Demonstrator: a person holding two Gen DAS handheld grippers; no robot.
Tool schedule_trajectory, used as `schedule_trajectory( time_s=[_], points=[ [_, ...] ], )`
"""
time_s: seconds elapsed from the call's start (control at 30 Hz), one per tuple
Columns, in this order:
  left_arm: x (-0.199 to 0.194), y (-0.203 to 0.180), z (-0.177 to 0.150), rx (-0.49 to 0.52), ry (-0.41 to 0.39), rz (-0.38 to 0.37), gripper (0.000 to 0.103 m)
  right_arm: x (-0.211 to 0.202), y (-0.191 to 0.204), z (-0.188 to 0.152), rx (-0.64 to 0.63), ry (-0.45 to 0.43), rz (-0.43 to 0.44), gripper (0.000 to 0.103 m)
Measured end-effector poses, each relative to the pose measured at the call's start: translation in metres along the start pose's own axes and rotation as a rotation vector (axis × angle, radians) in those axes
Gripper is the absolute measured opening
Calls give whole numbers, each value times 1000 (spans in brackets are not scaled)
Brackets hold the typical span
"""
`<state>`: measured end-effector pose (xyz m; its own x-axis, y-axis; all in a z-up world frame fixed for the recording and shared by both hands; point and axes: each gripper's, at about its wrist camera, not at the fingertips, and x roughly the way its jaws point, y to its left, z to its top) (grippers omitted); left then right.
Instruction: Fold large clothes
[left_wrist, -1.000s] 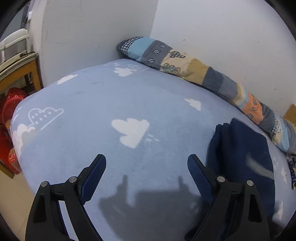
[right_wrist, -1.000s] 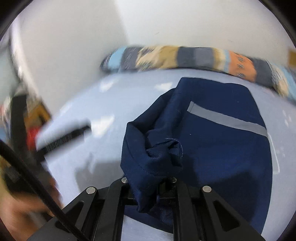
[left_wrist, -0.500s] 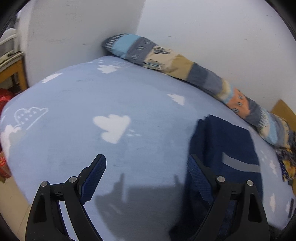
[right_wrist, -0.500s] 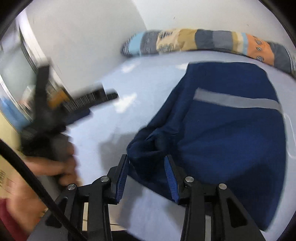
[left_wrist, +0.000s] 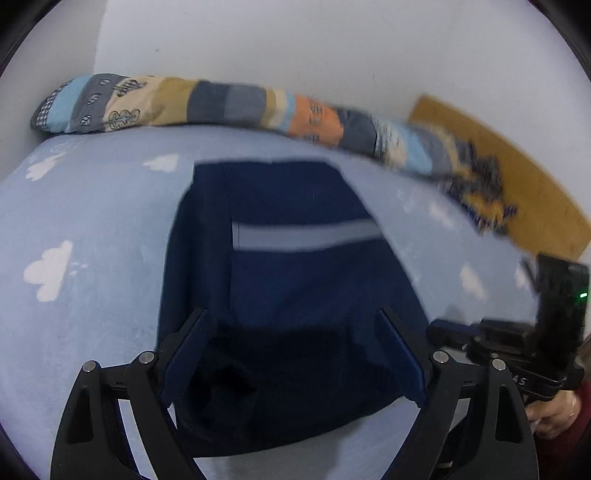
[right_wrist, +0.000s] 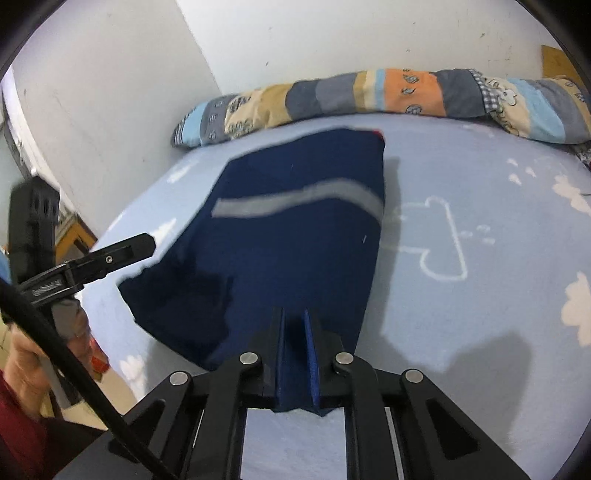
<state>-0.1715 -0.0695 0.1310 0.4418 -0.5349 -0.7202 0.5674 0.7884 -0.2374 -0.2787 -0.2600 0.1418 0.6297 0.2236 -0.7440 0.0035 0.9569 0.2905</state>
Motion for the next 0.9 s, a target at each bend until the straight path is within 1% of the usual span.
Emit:
schedule_trajectory(
  time_s=[0.03,0.07,0.13,0.17,0.23,0.27,0.3,0.33,0.37,0.4,0.43,0.47,0.5,0.57,0.6,0.67,0.77,0.87,0.9],
  points=[
    [5,1,-3,4,22,19,89,1,2,-4,-15,-6,-11,12],
    [13,5,-6,7,54,56,89,7,5,-4,-35,-9,-24,12],
    [32,15,-16,21,135,183,87,19,5,-5,-56,16,-39,12],
    [42,23,-23,21,190,221,86,26,2,-7,-56,40,-43,12],
    [46,34,-25,-16,205,198,86,43,-1,-13,-91,105,-64,13],
    [44,35,-23,-22,201,202,86,47,-2,-15,-108,117,-69,13],
    [41,34,-20,-24,190,215,86,47,-1,-14,-116,117,-68,12],
    [37,33,-16,-31,168,216,86,46,-1,-8,-114,135,-60,12],
    [29,32,-11,-45,127,197,86,45,-3,-2,-102,155,-46,12],
    [20,29,-4,-65,65,169,86,39,-7,11,-64,153,1,12],
    [15,28,2,-75,18,166,86,33,-11,22,-42,125,22,12],
    [10,26,6,-80,-17,164,86,30,-14,34,-38,101,16,12],
    [7,21,11,-89,-64,156,86,28,-16,51,-49,72,-10,12],
    [11,12,17,-89,-100,142,86,35,-25,89,-35,26,-53,12],
    [14,9,20,-86,-101,142,86,44,-30,107,-19,27,-60,12],
    [24,3,18,-71,-76,133,86,63,-36,135,-1,25,-84,12],
    [44,7,9,-56,6,173,86,102,-43,176,1,33,-135,12],
    [63,23,-2,-49,121,266,86,149,-52,198,5,87,-190,12],
    [65,29,-4,-66,138,260,86,171,-58,202,10,129,-219,12]
  ],
)
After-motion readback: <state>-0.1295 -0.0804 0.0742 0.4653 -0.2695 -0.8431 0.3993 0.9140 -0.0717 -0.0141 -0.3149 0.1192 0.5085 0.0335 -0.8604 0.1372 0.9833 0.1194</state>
